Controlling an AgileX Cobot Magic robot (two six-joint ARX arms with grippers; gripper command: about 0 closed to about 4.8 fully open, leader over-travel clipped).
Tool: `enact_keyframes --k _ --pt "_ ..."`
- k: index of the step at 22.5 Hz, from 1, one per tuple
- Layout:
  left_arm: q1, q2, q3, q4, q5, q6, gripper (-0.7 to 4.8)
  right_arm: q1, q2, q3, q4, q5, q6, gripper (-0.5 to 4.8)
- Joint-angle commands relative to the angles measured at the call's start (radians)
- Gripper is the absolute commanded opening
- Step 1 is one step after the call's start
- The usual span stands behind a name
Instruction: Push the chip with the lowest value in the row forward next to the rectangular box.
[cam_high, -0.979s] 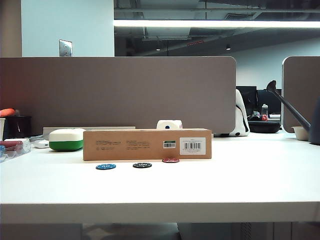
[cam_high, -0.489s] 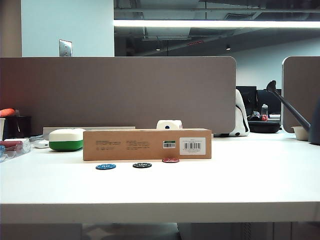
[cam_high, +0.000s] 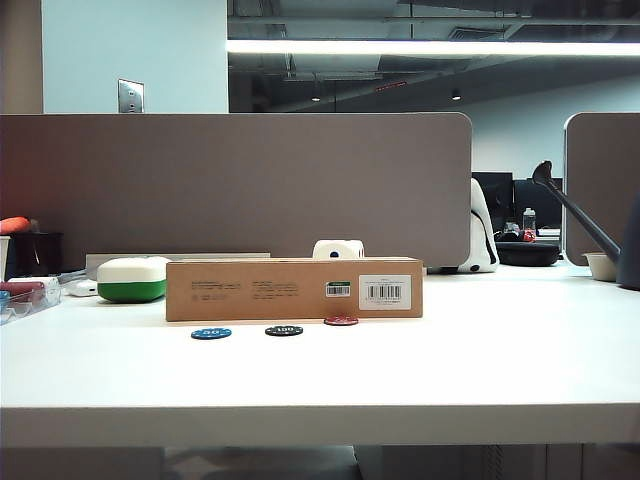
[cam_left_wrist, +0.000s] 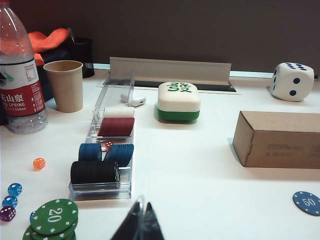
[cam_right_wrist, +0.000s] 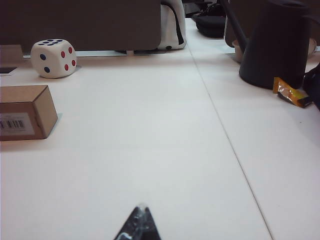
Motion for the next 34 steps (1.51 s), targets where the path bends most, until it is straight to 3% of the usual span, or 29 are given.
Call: enact_keyframes --k 1,8,34 --pt "0.000 0.000 0.004 0.012 0.004 0.001 -0.05 -0.004 -0.001 -0.005 0.021 0.000 -0.021 -0.05" --pt "0.000 0.000 0.004 0.012 0.004 0.001 -0.05 -0.059 -0.001 -0.005 0.029 -0.089 -0.021 -0.05" --pt "0.000 0.000 0.004 0.012 0.004 0.001 -0.05 -0.072 -0.001 -0.005 0.028 -0.086 -0.021 -0.05"
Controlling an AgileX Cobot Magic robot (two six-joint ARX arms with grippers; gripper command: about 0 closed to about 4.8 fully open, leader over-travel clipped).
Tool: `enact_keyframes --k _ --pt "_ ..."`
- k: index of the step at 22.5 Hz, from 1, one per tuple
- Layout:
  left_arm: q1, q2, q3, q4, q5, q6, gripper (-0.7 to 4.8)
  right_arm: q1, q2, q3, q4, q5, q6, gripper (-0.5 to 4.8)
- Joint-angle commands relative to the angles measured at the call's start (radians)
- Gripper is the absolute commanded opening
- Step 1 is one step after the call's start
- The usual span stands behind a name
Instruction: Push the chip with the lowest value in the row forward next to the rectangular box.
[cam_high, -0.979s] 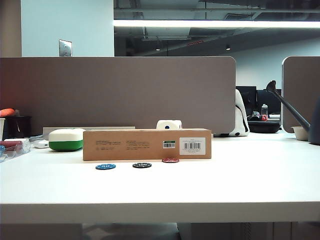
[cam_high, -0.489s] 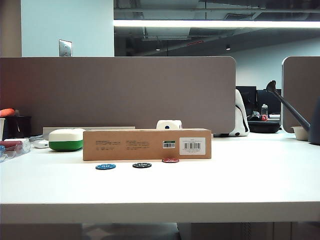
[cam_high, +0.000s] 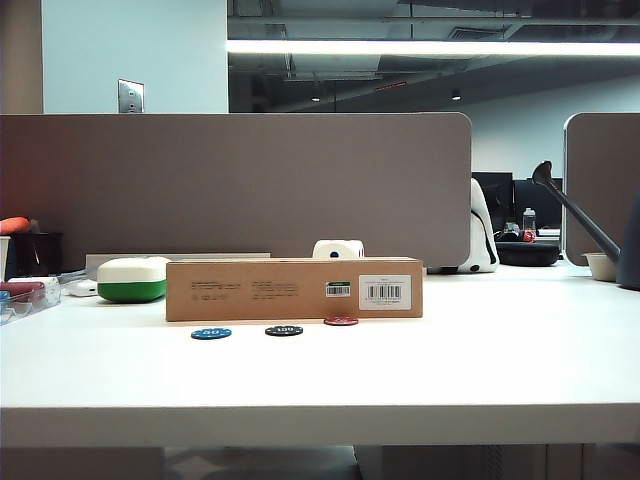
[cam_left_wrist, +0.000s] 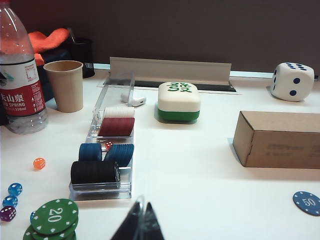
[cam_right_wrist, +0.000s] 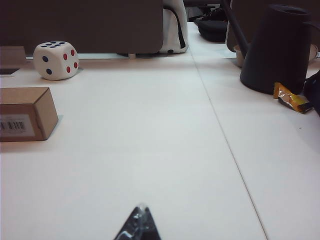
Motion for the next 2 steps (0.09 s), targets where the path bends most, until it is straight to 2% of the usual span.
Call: enact_keyframes --k 1,2 --pt "-0.001 0.000 0.004 0.012 0.004 0.001 -0.05 0.000 -0.001 -0.005 0.016 -0.002 -0.003 -0.05" --pt "-0.001 0.000 0.004 0.012 0.004 0.001 -0.05 0.000 -0.001 -0.005 0.016 -0.003 -0.003 -0.05"
